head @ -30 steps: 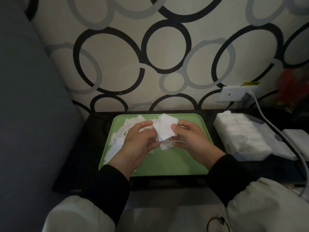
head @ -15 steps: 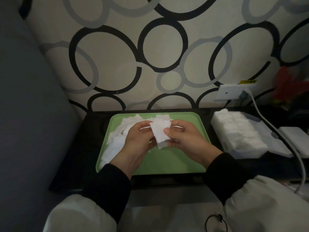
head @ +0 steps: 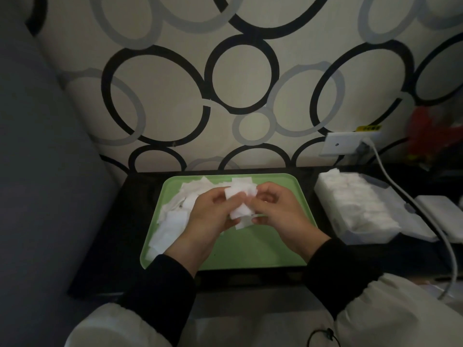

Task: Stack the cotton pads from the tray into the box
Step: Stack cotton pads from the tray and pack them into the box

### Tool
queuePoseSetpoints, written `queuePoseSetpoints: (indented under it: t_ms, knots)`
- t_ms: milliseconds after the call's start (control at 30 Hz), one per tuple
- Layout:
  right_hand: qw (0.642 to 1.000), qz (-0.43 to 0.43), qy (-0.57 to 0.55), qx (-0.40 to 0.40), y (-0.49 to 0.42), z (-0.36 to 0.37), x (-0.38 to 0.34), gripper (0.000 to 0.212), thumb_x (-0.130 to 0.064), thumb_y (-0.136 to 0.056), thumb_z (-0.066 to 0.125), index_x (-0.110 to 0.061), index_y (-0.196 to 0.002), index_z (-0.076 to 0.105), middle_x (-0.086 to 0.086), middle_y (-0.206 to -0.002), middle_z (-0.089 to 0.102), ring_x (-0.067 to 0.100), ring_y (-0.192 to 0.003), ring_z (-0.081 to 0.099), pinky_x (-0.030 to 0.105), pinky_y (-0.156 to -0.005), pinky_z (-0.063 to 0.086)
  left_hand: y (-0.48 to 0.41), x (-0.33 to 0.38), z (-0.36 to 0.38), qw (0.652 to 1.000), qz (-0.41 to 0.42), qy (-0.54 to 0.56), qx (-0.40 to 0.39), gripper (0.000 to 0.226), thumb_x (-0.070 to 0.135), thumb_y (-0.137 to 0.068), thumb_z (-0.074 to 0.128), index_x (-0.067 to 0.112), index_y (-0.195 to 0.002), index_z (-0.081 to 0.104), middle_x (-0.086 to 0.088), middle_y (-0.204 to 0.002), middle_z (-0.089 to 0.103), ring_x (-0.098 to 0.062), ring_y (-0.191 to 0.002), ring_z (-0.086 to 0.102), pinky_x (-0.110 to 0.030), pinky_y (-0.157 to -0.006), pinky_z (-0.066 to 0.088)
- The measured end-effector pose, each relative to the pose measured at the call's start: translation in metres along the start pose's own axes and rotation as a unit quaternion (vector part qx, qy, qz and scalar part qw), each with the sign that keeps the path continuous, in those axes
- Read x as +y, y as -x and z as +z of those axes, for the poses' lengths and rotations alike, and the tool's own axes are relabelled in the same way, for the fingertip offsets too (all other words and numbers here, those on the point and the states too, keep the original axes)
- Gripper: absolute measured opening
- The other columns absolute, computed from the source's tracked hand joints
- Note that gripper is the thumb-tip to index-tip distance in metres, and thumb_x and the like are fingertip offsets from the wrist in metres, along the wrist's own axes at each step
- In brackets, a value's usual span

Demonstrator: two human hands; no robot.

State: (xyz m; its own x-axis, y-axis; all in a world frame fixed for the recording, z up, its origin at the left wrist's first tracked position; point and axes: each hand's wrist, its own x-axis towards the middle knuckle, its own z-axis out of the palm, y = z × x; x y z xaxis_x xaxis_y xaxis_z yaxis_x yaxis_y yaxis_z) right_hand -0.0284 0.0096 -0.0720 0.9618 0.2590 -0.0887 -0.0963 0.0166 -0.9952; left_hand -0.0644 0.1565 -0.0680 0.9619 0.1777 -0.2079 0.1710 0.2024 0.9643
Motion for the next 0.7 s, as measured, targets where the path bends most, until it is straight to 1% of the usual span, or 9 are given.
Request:
queuePoseSetpoints:
  t_ms: [100, 267, 367, 433, 500, 533, 600, 667, 700]
  knots:
    - [1.000, 0.001, -0.004, -0.002, -0.002, -0.002, -0.001, 0.011, -0.005, -0.089, 0.066, -0.005, -0.100, 0.062, 0.018, -0.113, 0.065, 0.034, -0.100, 0.068, 0.047, -0.081, 0.057, -0.001, -0.004, -0.003, 1.000, 0.009, -0.018, 0.017, 0.018, 0.014, -0.094, 0.066, 0.014, -0.111, 0.069, -0.003, -0.104, 0.077, -0.024, -0.100, 0.072, -0.032, -0.079, 0.059]
    - [0.993, 0.072, -0.084, -0.046, -0.004, -0.007, -0.005, 0.042, 0.003, -0.089, 0.051, -0.018, -0.124, 0.063, 0.011, -0.122, 0.066, 0.035, -0.109, 0.066, 0.053, -0.095, 0.051, -0.001, -0.001, -0.007, 1.000, -0.008, 0.014, -0.013, 0.019, 0.012, -0.094, 0.065, 0.015, -0.112, 0.069, -0.006, -0.103, 0.075, -0.020, -0.091, 0.070, -0.027, -0.069, 0.056]
    - [0.991, 0.078, -0.072, -0.085, -0.001, -0.006, -0.007, 0.034, -0.006, -0.093, 0.058, -0.013, -0.126, 0.062, 0.019, -0.119, 0.067, 0.037, -0.104, 0.068, 0.048, -0.092, 0.052, -0.001, 0.000, -0.006, 0.999, -0.023, 0.026, -0.030, 0.019, 0.012, -0.094, 0.065, 0.016, -0.112, 0.070, -0.005, -0.099, 0.075, -0.018, -0.084, 0.069, -0.026, -0.063, 0.054]
    - [0.994, 0.059, -0.041, -0.086, -0.001, -0.005, -0.007, 0.029, -0.010, -0.094, 0.060, -0.003, -0.122, 0.063, 0.027, -0.118, 0.064, 0.037, -0.098, 0.066, 0.044, -0.085, 0.052, -0.002, 0.000, -0.008, 0.998, -0.032, 0.031, -0.032, 0.018, 0.015, -0.095, 0.065, 0.015, -0.112, 0.069, -0.008, -0.102, 0.074, -0.019, -0.083, 0.070, -0.025, -0.062, 0.054]
    - [0.996, 0.047, -0.034, -0.067, -0.001, -0.006, -0.006, 0.026, -0.011, -0.094, 0.062, 0.006, -0.114, 0.061, 0.030, -0.107, 0.064, 0.033, -0.092, 0.062, 0.039, -0.080, 0.051, -0.002, 0.000, -0.009, 0.998, -0.040, 0.041, -0.027, 0.022, 0.019, -0.096, 0.064, 0.014, -0.117, 0.067, -0.011, -0.108, 0.074, -0.019, -0.083, 0.071, -0.026, -0.062, 0.055]
    - [0.996, 0.049, -0.037, -0.059, -0.001, -0.006, -0.007, 0.022, -0.011, -0.093, 0.063, 0.005, -0.107, 0.062, 0.025, -0.100, 0.064, 0.031, -0.090, 0.061, 0.037, -0.078, 0.051, -0.003, -0.001, -0.010, 0.998, -0.044, 0.049, -0.020, 0.024, 0.020, -0.096, 0.065, 0.014, -0.119, 0.065, -0.012, -0.111, 0.073, -0.020, -0.083, 0.071, -0.026, -0.062, 0.055]
    - [0.994, 0.061, -0.066, -0.055, -0.002, -0.009, -0.008, 0.003, -0.011, -0.093, 0.064, -0.008, -0.093, 0.062, 0.013, -0.094, 0.064, 0.030, -0.088, 0.061, 0.035, -0.074, 0.051, -0.004, -0.001, -0.011, 0.997, -0.048, 0.063, -0.005, 0.023, 0.020, -0.095, 0.065, 0.015, -0.118, 0.062, -0.013, -0.112, 0.072, -0.022, -0.084, 0.073, -0.028, -0.064, 0.057]
    - [0.991, 0.069, -0.108, -0.048, -0.003, -0.011, -0.009, 0.013, -0.008, -0.093, 0.062, -0.015, -0.082, 0.059, 0.009, -0.093, 0.066, 0.030, -0.089, 0.064, 0.036, -0.073, 0.052, -0.005, -0.001, -0.013, 0.997, -0.044, 0.069, 0.006, 0.017, 0.019, -0.095, 0.065, 0.015, -0.112, 0.064, -0.013, -0.110, 0.073, -0.022, -0.085, 0.073, -0.030, -0.067, 0.059]
    - [0.989, 0.065, -0.124, -0.039, -0.005, -0.013, -0.009, 0.011, -0.009, -0.091, 0.062, -0.014, -0.082, 0.059, 0.011, -0.096, 0.066, 0.031, -0.091, 0.065, 0.038, -0.075, 0.054, -0.005, -0.001, -0.014, 0.996, -0.044, 0.076, 0.011, 0.017, 0.017, -0.095, 0.065, 0.014, -0.111, 0.065, -0.013, -0.110, 0.073, -0.023, -0.088, 0.074, -0.031, -0.071, 0.059]
